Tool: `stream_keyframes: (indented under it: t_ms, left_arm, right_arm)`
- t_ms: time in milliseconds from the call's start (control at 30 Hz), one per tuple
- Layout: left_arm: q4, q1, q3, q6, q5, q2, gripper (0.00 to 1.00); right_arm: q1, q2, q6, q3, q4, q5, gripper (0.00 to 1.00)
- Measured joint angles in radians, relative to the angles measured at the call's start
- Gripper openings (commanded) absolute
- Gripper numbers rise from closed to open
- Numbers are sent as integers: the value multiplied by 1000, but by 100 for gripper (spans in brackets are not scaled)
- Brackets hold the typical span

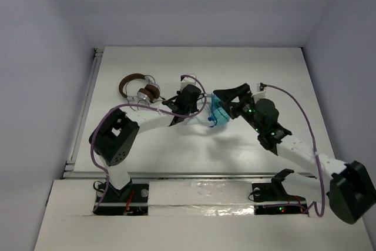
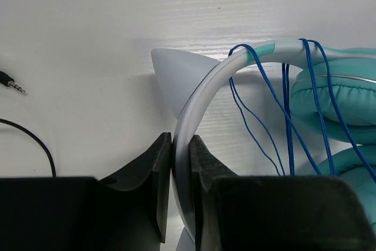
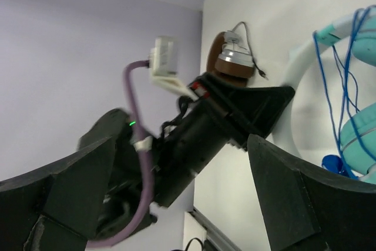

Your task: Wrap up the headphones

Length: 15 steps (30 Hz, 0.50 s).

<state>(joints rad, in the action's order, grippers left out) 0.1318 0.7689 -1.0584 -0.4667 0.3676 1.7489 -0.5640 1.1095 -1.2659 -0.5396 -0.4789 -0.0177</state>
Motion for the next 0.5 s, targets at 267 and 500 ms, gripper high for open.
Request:
stream_keyframes:
  t_ms: [267,500]
  left_arm:
    - [-1,-5,3,35,-29,0,0]
    - [8,-5,28,50,-50,-15,0]
  right_arm:
    - [0,-290,164,-28,220,0,100]
    - [0,-380,289,-80,368,25,100]
